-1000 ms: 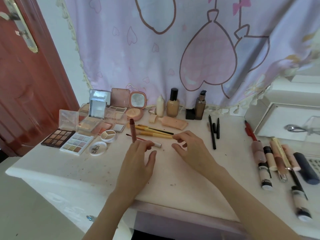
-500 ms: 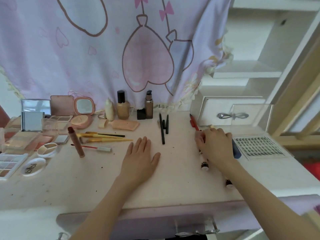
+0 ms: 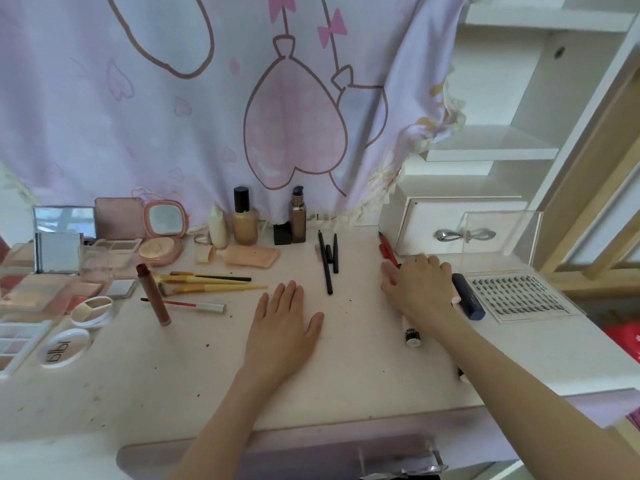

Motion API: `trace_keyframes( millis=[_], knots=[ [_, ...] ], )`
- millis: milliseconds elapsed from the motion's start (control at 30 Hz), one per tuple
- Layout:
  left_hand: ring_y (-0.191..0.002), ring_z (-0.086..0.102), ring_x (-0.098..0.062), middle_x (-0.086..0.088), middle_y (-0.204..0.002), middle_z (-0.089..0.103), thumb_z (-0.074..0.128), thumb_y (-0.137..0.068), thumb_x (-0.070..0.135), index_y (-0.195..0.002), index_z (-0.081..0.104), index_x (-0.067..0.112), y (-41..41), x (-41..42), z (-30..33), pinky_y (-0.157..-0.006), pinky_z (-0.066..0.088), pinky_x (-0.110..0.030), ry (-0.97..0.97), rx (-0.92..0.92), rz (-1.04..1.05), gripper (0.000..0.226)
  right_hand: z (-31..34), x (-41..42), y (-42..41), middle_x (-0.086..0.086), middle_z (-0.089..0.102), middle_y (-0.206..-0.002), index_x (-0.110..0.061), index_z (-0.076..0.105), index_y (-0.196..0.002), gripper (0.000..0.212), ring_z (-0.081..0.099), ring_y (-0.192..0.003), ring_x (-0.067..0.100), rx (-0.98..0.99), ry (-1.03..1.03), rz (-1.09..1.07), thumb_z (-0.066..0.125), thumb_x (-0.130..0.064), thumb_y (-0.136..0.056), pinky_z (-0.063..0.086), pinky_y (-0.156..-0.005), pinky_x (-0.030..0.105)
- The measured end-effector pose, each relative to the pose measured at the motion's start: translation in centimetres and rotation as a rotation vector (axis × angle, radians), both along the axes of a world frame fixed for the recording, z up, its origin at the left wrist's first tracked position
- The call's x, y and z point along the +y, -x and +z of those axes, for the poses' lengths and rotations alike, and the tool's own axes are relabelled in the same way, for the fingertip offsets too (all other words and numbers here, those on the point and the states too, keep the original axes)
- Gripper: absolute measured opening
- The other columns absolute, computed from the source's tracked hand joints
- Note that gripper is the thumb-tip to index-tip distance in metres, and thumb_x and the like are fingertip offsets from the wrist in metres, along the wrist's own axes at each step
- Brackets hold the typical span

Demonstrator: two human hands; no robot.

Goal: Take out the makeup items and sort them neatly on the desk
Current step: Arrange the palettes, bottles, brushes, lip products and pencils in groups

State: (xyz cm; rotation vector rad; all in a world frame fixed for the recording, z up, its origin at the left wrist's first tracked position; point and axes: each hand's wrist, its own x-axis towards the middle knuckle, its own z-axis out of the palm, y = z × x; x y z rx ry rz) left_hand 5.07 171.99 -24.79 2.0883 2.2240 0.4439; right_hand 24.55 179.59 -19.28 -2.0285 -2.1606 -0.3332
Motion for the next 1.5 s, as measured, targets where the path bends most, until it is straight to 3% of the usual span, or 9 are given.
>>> trace_keyframes(
  millis=[100, 200, 400, 667, 967, 1100, 1233, 1333, 1500],
  knots=[
    [-0.144, 0.003, -0.012, 0.002, -0.157, 0.007, 0.025, -0.097, 0.047, -0.149, 0.004, 0.018, 0.1, -0.2, 0.0, -0.116, -0.003, -0.031, -0.078, -0.092, -0.023, 0.063, 0.6, -0.8, 0.8, 0.002, 0.064, -0.089, -0.012, 0.055, -0.085, 0.023, 0.057, -0.081, 0.018, 0.436, -0.088, 0.103, 0.052, -0.035, -0.084, 0.038, -0.068, 0.03],
    [-0.137, 0.02, -0.008, 0.008, -0.153, 0.015, 0.045, -0.093, 0.042, -0.148, 0.008, 0.024, 0.2, -0.6, 0.7, -0.112, 0.016, -0.026, -0.251, -0.387, -0.088, 0.069, 1.5, -3.0, 2.0, -0.01, 0.069, -0.07, -0.017, 0.054, -0.08, 0.026, 0.055, -0.05, -0.004, 1.024, 0.269, 0.218, 0.063, -0.042, -0.078, 0.042, -0.056, 0.02],
    [-0.099, 0.048, 0.011, 0.006, -0.111, 0.053, 0.057, -0.085, 0.034, -0.118, 0.045, 0.022, -0.1, -2.1, 1.9, -0.083, 0.037, -0.003, -0.373, -0.537, -0.305, 0.037, -0.4, -5.4, 3.3, 0.002, 0.059, -0.061, -0.009, 0.067, -0.078, 0.029, 0.047, -0.05, 0.008, 1.449, 0.708, 0.351, 0.065, -0.037, -0.083, 0.038, -0.048, 0.015],
    [-0.092, 0.059, 0.007, 0.013, -0.097, 0.064, 0.029, -0.082, 0.058, -0.087, 0.038, 0.038, -0.3, -2.4, 2.2, -0.077, 0.045, -0.011, -0.244, -0.723, -0.21, 0.022, -1.1, -6.3, 5.1, -0.004, 0.03, -0.054, -0.009, 0.06, -0.072, 0.031, 0.025, -0.05, 0.01, 1.548, 0.597, 0.442, 0.048, -0.027, -0.095, 0.022, -0.047, 0.022],
    [-0.061, 0.052, -0.002, 0.012, -0.068, 0.062, 0.038, -0.095, 0.028, -0.075, 0.048, 0.019, 0.7, -1.5, 2.0, -0.059, 0.042, -0.02, -0.243, -0.939, -0.073, 0.023, -2.8, -6.8, 4.8, -0.017, 0.061, -0.086, -0.029, 0.056, -0.105, 0.019, 0.057, -0.078, -0.003, 1.26, 0.418, 0.611, 0.053, -0.015, -0.093, 0.044, -0.07, 0.013],
    [-0.064, 0.055, -0.001, 0.021, -0.076, 0.061, 0.053, -0.091, 0.03, -0.091, 0.053, 0.03, 0.9, -1.6, 2.1, -0.058, 0.042, -0.011, -0.281, -0.905, -0.164, 0.001, -2.7, -6.7, 4.7, -0.01, 0.063, -0.072, -0.017, 0.062, -0.103, 0.019, 0.055, -0.062, 0.001, 1.505, 0.446, 0.517, 0.061, -0.025, -0.085, 0.043, -0.057, 0.013],
    [-0.075, 0.057, -0.002, 0.017, -0.086, 0.059, 0.064, -0.084, 0.012, -0.101, 0.046, 0.037, 0.6, -2.1, 1.8, -0.065, 0.043, -0.008, -0.3, -0.756, -0.265, 0.035, -2.4, -6.3, 4.6, -0.006, 0.052, -0.056, -0.006, 0.064, -0.091, 0.049, 0.041, -0.049, 0.005, 1.674, 0.47, 0.4, 0.057, -0.05, -0.072, 0.035, -0.047, 0.016],
    [-0.071, 0.056, 0.006, 0.022, -0.074, 0.058, 0.052, -0.088, 0.031, -0.092, 0.047, 0.033, 0.4, -2.1, 2.1, -0.062, 0.039, -0.004, -0.319, -0.711, -0.21, 0.007, -2.5, -6.3, 4.7, -0.009, 0.05, -0.057, -0.006, 0.064, -0.098, 0.04, 0.038, -0.053, 0.007, 1.63, 0.448, 0.43, 0.053, -0.042, -0.082, 0.032, -0.049, 0.018],
    [-0.058, 0.049, 0.001, 0.011, -0.063, 0.052, 0.038, -0.082, 0.054, -0.078, 0.048, 0.03, 0.4, -1.7, 2.1, -0.055, 0.038, -0.013, -0.29, -0.77, -0.121, 0.026, -2.8, -6.3, 4.6, -0.007, 0.059, -0.071, -0.016, 0.063, -0.102, 0.019, 0.047, -0.062, 0.008, 1.691, 0.493, 0.481, 0.057, -0.026, -0.087, 0.041, -0.057, 0.018]
  ],
)
